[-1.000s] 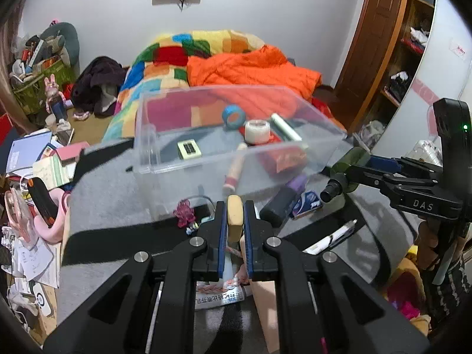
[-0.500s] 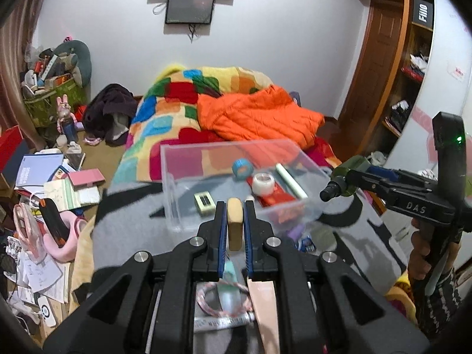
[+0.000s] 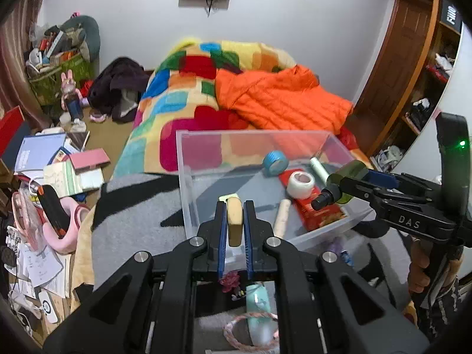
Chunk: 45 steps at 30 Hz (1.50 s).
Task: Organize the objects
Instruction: 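Drop the cylinder and green bottle into the clear box, open both tools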
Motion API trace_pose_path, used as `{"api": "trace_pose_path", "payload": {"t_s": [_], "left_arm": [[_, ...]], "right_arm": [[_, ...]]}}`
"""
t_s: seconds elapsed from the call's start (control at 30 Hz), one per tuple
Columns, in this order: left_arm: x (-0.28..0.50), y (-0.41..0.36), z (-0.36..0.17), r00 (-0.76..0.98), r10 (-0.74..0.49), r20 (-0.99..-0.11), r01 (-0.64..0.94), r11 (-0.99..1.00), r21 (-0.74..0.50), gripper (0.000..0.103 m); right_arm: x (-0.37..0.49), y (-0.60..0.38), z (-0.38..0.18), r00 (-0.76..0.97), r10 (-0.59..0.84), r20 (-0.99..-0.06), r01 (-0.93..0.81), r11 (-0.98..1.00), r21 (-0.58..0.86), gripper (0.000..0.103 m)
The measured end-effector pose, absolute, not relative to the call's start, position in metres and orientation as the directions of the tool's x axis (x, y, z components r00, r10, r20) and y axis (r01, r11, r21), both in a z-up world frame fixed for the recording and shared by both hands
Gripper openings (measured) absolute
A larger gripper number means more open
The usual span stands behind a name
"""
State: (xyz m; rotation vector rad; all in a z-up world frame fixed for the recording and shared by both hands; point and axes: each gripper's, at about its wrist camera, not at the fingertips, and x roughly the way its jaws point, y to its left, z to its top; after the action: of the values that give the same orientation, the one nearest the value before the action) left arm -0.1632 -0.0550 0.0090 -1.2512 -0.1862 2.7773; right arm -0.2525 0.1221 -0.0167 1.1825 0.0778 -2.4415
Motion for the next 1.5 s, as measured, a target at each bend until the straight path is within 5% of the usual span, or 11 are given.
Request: {"api": "trace_pose_path", "payload": {"t_s": [0.6,1.03,1.5], "left_arm": [[-0.161,-0.041,-0.003,-0.617,0.182,-0.766,-0.083,-0.982,-0.167,0.011],[-0.124,-0.029,0.016,-0.666,0.161,-0.729,-0.109,-0.987,-0.119,0.049],[-0.078,-0.018,-0.011,-0.631,0.147,-0.761,-0.136,-0.988,-0.078,0.058]], "right_arm": [[-0.260,0.099,-0.038,-0.456,-0.357,-0.815,0.437,-0.888,0.144,0.054],[-0.236,0.117,-0.018,-0.483,-0.390,-0.784,0.448,-0.879,0.161,0.061],[-0.166,0.129,-0.024,-0.478,-0.404,-0.780,0.548,-0.831,0.095,0.068]]}}
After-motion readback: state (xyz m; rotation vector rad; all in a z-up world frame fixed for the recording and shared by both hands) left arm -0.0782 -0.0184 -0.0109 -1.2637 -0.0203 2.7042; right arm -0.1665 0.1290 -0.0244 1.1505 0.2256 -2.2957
